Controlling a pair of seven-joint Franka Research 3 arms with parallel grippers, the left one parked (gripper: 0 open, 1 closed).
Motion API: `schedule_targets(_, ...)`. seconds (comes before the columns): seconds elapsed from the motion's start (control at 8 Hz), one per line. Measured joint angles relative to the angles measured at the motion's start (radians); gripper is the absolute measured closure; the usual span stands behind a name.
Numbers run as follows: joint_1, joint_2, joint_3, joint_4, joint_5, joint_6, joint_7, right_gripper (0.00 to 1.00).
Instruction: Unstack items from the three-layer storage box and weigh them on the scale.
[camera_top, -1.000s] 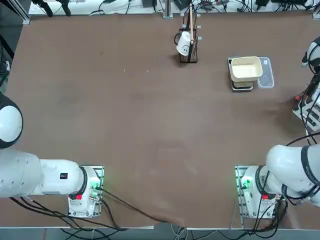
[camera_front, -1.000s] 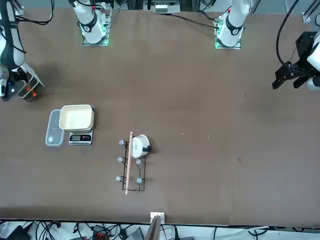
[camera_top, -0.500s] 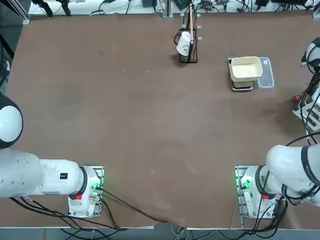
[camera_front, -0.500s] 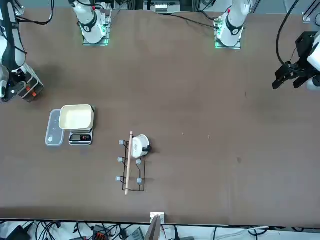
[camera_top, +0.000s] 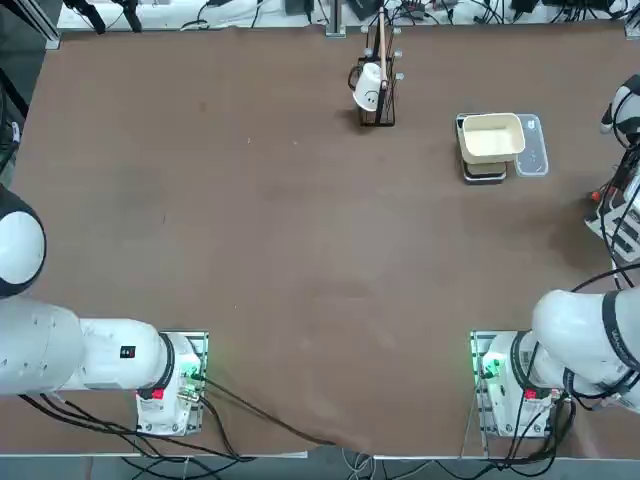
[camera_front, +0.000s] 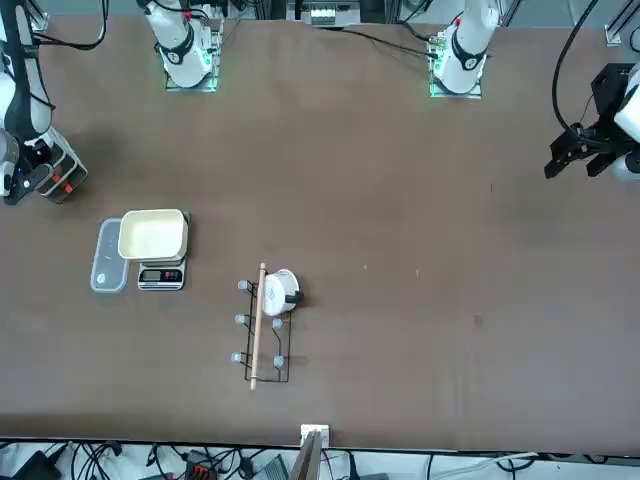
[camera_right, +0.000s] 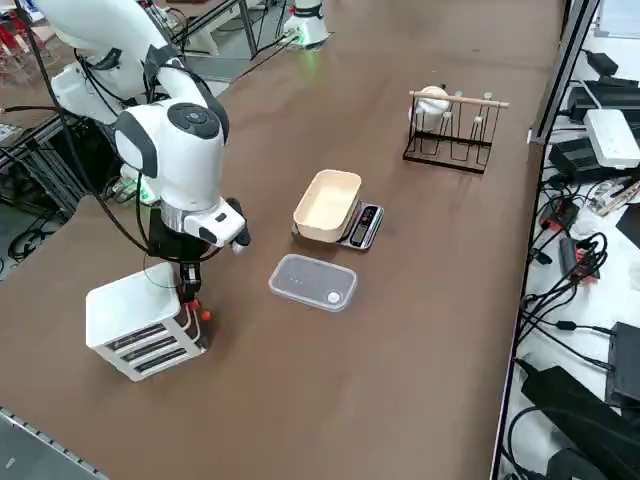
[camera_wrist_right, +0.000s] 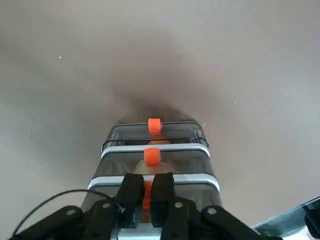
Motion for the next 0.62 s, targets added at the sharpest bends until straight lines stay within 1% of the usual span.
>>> schedule_targets(0.62, 0.010, 0.002, 0.003, 0.002, 0.000, -0.003, 0.027, 0.88)
